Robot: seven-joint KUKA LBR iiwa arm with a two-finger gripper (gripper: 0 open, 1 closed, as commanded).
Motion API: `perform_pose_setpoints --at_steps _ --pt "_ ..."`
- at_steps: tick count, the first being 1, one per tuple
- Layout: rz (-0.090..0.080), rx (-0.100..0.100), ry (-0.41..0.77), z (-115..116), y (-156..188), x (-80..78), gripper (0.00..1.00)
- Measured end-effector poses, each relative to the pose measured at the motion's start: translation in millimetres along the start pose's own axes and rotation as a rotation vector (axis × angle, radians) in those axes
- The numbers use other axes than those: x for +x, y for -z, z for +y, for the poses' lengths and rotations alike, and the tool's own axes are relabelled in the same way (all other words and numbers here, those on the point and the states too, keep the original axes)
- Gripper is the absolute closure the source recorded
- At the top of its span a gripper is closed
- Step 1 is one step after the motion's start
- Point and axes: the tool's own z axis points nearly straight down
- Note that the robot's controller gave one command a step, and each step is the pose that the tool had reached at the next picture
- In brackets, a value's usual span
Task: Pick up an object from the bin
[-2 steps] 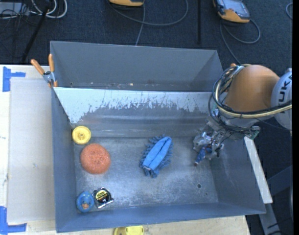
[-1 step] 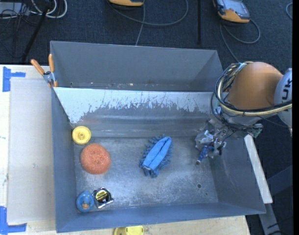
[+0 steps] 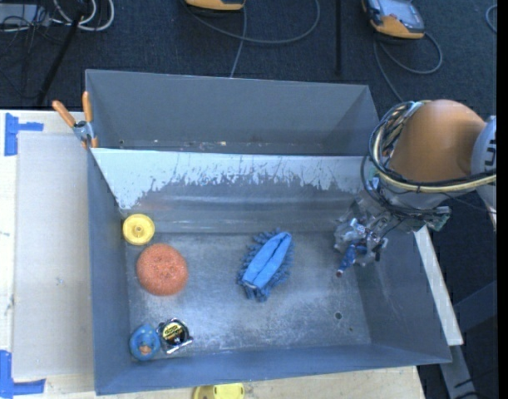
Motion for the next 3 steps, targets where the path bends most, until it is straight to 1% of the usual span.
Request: perform_pose_setpoints --at_steps 1,3 --pt "0.000 0.000 0.000 0.9 20.7 -0.5 1.00" --pt "-0.002 0.007 -0.003 -0.2 53.3 -1.7 1.00"
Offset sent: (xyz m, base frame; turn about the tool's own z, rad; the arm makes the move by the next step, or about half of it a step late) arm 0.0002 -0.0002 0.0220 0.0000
